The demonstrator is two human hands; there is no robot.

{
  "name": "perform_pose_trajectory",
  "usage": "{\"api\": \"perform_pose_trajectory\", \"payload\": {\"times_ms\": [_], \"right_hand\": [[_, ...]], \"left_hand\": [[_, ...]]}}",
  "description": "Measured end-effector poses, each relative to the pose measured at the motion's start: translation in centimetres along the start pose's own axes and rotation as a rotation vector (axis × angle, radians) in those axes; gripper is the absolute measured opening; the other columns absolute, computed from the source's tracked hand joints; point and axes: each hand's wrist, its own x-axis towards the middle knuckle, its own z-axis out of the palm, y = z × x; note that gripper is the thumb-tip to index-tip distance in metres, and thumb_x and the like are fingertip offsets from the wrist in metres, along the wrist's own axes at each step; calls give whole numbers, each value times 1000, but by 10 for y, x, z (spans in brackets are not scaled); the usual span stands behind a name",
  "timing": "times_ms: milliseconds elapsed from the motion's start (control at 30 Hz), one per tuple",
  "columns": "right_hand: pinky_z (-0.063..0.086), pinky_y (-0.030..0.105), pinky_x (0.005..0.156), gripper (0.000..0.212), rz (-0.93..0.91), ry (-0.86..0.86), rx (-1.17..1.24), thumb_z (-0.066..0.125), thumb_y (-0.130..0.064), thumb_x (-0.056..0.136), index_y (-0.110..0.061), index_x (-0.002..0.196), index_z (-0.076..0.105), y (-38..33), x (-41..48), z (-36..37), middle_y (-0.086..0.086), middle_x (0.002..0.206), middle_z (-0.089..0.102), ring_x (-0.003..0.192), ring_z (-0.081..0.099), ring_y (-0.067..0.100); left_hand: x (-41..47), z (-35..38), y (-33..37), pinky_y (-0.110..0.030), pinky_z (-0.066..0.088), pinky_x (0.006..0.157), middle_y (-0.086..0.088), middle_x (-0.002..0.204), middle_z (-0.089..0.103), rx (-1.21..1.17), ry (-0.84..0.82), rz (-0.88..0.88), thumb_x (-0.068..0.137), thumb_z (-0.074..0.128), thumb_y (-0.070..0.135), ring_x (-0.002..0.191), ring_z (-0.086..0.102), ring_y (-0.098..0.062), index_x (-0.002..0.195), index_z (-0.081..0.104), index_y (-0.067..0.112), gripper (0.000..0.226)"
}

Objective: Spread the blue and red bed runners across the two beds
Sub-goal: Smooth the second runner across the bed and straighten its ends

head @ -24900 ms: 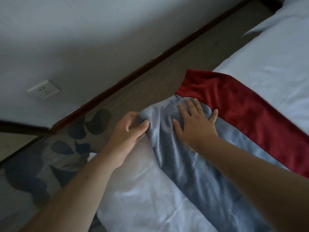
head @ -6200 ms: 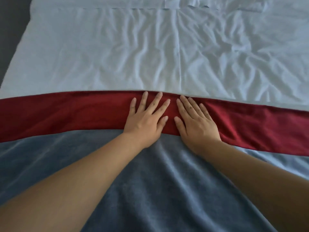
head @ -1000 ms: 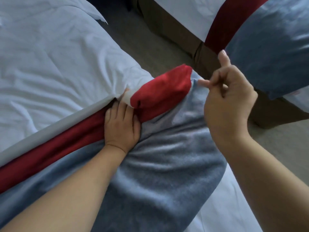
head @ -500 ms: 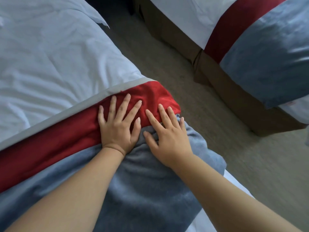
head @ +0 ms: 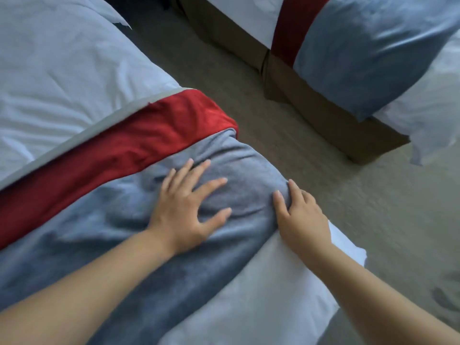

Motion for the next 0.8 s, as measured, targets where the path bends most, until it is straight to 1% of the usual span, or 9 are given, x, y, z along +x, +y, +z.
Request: {"api": "perform_pose_trajectory", "payload": {"times_ms": [67, 133, 200, 300, 367, 467, 567, 700, 800], "right_hand": [[39, 43, 102, 67, 146, -66, 47, 28, -65, 99, -26, 153, 35, 5, -4, -12, 11, 141, 57, 128, 52, 35], [39, 42, 107, 55, 186, -61, 253, 37, -50, 102, -25, 151, 40, 4, -2, -15, 8, 141, 59, 130, 53, 32], [39, 38, 113, 49, 150, 6, 588, 43, -23, 99, -24, 148, 47, 1, 4, -15, 0, 142, 58, 132, 54, 22], [49, 26, 100, 52, 127, 8, 977, 47, -1, 97, -21, 145, 48, -3, 9, -16, -10, 122, 66, 112, 63, 5], [56, 32, 94, 52, 97, 10, 1123, 60, -4, 93, -26, 138, 50, -5, 8, -11, -6, 115, 71, 106, 69, 9], [60, 41, 87, 48, 119, -71, 1150, 73, -21, 88, -29, 129, 48, -13, 1, -5, 1, 112, 71, 97, 72, 15], [55, 34, 58, 33, 232, -199, 1183, 56, -30, 103, -18, 131, 44, -26, -6, -11, 8, 96, 68, 63, 65, 16], [49, 26, 56, 37, 399, -323, 1490, 29, -29, 112, -6, 122, 56, -30, -15, -19, 17, 112, 70, 78, 66, 19], [41, 19, 49, 24, 434, -431, 1650, 38, -8, 108, -8, 98, 59, -27, -34, -17, 5, 80, 63, 61, 57, 10]], "left_hand": [[-30, 11, 43, -54, 31, 117, -1, 149, 53, 13, -30, 141, 74, 65, 74, 145, 41, -33, 121, 70, 34, 62], [-46, 26, 71, -49, 44, 100, -3, 129, 62, 75, -48, 240, 73, 71, 69, 123, 57, -33, 112, 70, 24, 59], [-48, 39, 85, -44, 48, 80, -3, 109, 63, 114, -1, 212, 82, 68, 58, 101, 60, -32, 106, 67, 19, 45], [-35, 46, 90, -42, 46, 64, 0, 87, 62, 99, 105, 83, 89, 61, 37, 79, 59, -30, 91, 64, 20, 17], [-28, 46, 91, -40, 46, 60, 0, 81, 62, 85, 100, 11, 91, 59, 31, 73, 59, -30, 86, 62, 20, 13], [-25, 41, 96, -38, 43, 59, 1, 82, 64, 6, 71, -65, 94, 48, 33, 74, 61, -30, 87, 58, 20, 18], [-31, 32, 98, -38, 45, 64, 6, 84, 63, -238, 88, -178, 97, 47, 30, 78, 59, -22, 95, 60, 19, 18], [-39, 26, 106, -20, 36, 56, 11, 63, 50, -540, 163, -312, 105, 49, 22, 58, 45, -6, 94, 61, 21, 16], [-41, 22, 112, -30, 37, 58, -11, 68, 56, -826, 110, -418, 104, 50, 28, 59, 42, -13, 95, 62, 19, 18]]}}
